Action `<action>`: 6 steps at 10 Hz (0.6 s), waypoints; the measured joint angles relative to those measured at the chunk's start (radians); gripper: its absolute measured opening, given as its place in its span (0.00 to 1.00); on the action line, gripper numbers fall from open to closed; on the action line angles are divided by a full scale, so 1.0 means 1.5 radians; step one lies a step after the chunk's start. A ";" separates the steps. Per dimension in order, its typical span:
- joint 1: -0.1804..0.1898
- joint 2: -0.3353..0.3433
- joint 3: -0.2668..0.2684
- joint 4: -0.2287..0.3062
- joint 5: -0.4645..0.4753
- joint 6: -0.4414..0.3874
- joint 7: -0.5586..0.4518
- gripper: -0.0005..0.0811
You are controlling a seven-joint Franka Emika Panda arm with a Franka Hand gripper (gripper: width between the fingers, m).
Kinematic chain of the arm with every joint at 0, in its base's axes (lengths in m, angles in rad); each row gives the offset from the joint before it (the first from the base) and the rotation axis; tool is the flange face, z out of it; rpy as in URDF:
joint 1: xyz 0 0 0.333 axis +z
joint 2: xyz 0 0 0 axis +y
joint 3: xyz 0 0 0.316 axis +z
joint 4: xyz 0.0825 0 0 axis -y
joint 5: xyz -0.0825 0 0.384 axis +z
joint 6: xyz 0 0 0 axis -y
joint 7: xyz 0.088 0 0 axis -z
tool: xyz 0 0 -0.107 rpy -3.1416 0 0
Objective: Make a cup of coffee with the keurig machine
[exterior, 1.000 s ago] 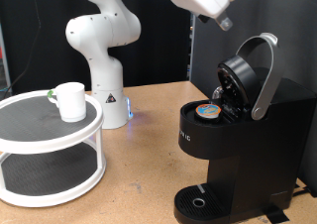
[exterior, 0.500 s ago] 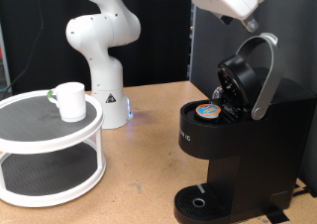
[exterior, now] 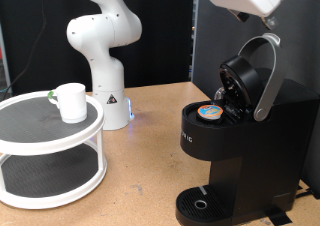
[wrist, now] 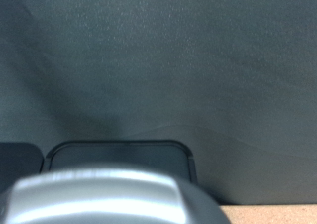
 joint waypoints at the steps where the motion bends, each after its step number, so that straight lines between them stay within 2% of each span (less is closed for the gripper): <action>1: 0.002 0.000 0.010 0.000 0.000 0.009 0.006 0.99; 2: 0.003 0.000 0.019 0.000 0.000 0.014 0.014 0.87; 3: 0.004 0.002 0.028 0.000 -0.002 0.018 0.022 0.87; 4: 0.004 0.004 0.036 0.000 -0.004 0.024 0.029 0.65; 5: 0.004 0.008 0.043 -0.001 -0.004 0.032 0.035 0.65; 6: 0.004 0.012 0.048 -0.001 -0.004 0.040 0.039 0.48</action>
